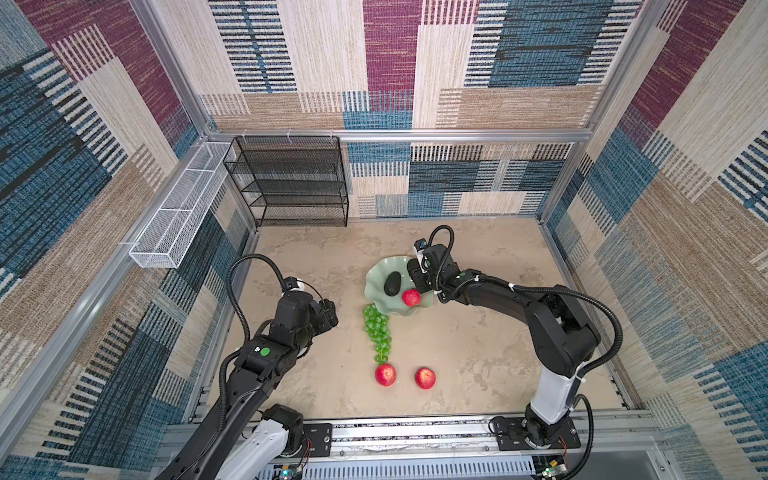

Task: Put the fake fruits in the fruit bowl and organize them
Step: 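Place the avocado beside the other in the bowl with the right gripper, then grasp the red apple nearest the grapes with the left gripper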

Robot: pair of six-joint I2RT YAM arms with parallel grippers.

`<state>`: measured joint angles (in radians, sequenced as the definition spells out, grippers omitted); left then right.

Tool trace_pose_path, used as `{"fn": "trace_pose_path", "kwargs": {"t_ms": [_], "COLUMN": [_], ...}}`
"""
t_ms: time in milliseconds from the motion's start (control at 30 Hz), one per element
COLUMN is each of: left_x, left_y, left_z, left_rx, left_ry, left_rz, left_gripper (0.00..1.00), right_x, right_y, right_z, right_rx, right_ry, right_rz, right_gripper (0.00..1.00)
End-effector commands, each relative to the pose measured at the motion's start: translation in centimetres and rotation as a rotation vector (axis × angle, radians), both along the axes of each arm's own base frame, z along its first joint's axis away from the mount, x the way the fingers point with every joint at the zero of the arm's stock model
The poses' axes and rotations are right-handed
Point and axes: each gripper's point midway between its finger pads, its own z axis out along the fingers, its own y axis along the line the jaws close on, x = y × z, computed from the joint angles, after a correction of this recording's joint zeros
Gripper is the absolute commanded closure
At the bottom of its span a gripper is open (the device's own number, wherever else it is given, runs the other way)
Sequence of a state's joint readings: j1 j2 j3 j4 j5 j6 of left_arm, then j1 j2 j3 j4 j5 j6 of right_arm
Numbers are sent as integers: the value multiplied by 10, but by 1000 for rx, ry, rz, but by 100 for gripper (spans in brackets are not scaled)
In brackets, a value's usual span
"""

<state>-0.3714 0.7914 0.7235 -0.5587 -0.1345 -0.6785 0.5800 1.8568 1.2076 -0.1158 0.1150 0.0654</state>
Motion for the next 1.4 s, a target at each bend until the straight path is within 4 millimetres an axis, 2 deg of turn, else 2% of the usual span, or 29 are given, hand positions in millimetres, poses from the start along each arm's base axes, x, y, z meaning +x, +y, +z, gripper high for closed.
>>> {"fn": "trace_pose_path", "kwargs": {"t_ms": [0,167,300,433,533,667,767,867,967,1133,1367], "left_x": [-9,-18,-26,-38,-52,-72,-88,-103,-109,-100,-101], "left_y": [-17,-37,-52,-72,-88,-108,-120,-130,-137,-148,-166], "left_z": [-12,-32,-39,-46,-56,-68,-75,-85,-92,-96,-119], "left_rx": [-83,-159,-189,-179,-175,-154,-142,-111,-69,3,49], "left_ry": [61,163,210,243,292,347,376,415,438,438,508], "left_rz": [-59,-133,-184,-248,-295,-366,-409,-455,-474,-495,-530], "left_gripper": [24,24,25,25,25,26,26,26,26,24,24], "right_x": [8,7,7,9,7,-6,-20,-31,-40,-49,-52], "right_y": [9,12,14,15,14,7,0,-9,-17,-26,-31], "right_z": [1,-11,1,37,72,117,136,139,134,125,122], "right_rx": [14,20,51,105,169,261,322,344,346,345,336], "right_ry": [-33,-7,-20,-76,-133,-211,-250,-250,-238,-218,-217], "right_rz": [35,36,37,24,16,6,2,-17,-39,-63,-73], "right_gripper": [54,45,34,25,17,5,0,0,0,0,0]}}
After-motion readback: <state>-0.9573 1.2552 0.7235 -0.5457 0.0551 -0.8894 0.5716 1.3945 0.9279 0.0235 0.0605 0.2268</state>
